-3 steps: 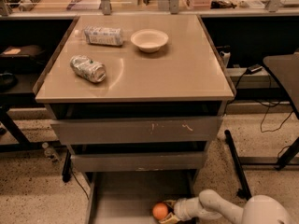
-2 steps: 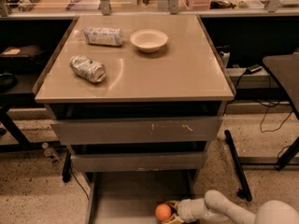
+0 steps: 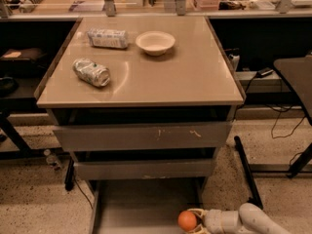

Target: Pick orange from bottom drawer and place on counter

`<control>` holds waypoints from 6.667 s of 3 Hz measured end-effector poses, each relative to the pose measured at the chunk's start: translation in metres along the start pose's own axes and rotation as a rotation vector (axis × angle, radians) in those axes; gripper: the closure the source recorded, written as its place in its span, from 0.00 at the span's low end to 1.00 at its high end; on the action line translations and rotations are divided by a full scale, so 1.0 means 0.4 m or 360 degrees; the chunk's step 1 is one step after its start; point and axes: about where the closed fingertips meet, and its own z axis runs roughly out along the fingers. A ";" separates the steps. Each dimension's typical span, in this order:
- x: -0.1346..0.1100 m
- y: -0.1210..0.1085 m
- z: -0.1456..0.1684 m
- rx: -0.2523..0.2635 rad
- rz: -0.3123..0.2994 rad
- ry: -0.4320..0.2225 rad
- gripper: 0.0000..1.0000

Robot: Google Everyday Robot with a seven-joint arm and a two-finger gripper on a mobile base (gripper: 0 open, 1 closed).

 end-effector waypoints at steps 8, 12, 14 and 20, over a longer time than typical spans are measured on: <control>-0.934 0.044 -0.446 0.0110 -0.0747 0.0138 1.00; -1.376 -0.070 -0.654 0.0306 -0.0910 0.0020 1.00; -1.504 -0.217 -0.636 0.0331 -0.0998 0.0162 1.00; -1.443 -0.652 -0.527 0.0273 -0.0779 0.0788 1.00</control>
Offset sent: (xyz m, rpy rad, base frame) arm 0.0152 -0.0583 0.2257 -0.2247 -0.1448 -0.0209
